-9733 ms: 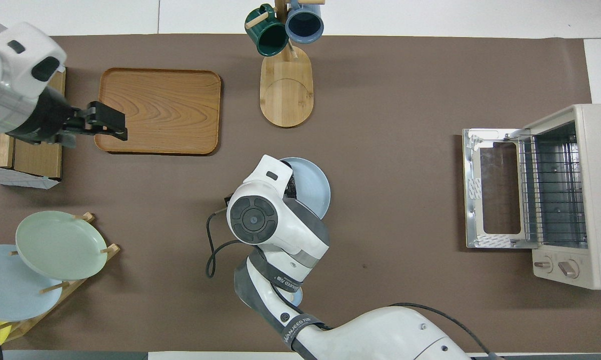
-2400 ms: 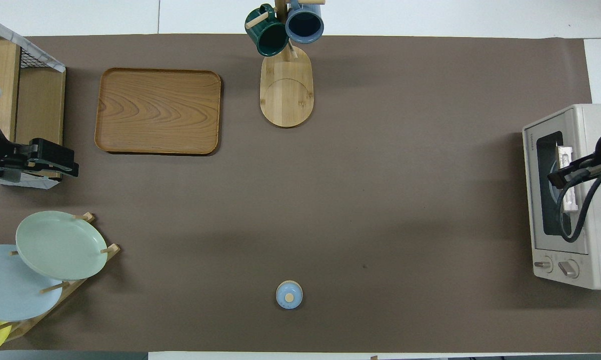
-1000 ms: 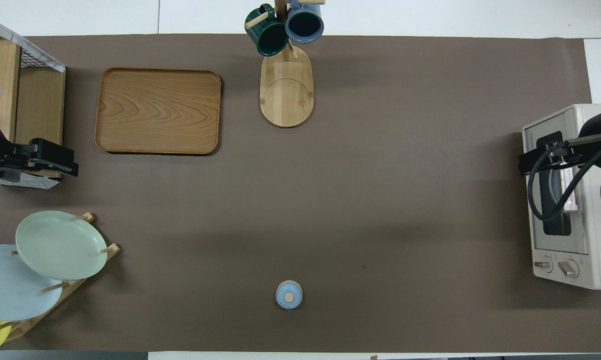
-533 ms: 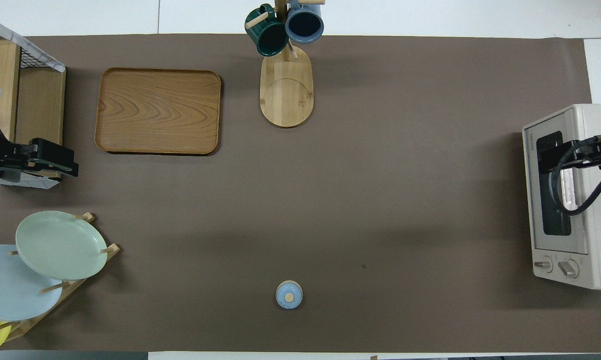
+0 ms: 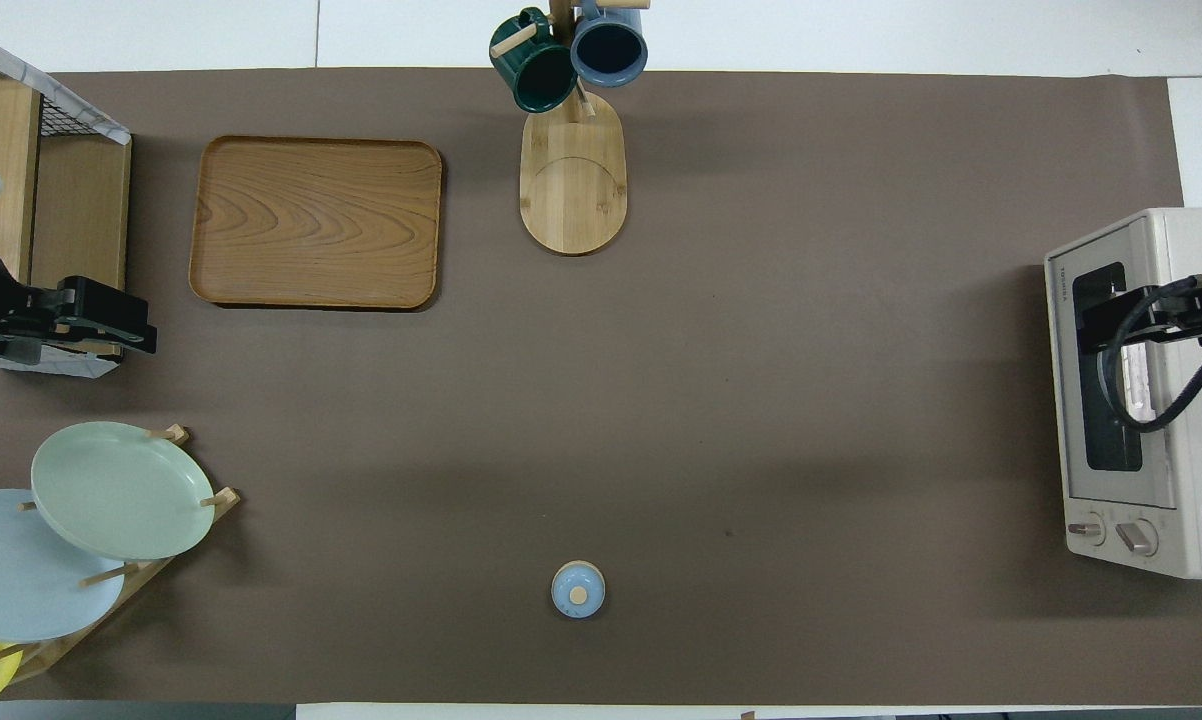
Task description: Put eggplant into oven
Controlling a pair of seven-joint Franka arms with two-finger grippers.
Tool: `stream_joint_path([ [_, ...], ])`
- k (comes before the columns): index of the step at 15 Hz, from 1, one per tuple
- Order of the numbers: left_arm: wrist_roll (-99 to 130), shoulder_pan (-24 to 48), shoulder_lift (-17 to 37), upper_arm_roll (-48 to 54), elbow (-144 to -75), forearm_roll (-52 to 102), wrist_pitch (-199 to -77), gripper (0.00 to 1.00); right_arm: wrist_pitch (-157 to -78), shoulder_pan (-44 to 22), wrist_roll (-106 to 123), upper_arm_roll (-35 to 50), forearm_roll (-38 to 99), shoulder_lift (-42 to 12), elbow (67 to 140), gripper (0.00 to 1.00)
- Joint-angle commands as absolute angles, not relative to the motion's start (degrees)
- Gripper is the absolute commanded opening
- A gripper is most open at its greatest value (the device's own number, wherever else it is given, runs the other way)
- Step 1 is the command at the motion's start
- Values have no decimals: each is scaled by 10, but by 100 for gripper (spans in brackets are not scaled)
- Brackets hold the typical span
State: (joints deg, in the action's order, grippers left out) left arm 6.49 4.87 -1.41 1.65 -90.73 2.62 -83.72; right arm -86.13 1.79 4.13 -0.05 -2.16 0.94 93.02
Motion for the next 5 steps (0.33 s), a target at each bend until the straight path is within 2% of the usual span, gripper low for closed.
stream_joint_path([
  [1,61,46,-25,18,-918,15,-846,100,-852,20,35,2,-11,10,922,100],
  [5,61,46,-25,18,-918,15,-846,100,-855,18,35,4,-10,11,922,100],
])
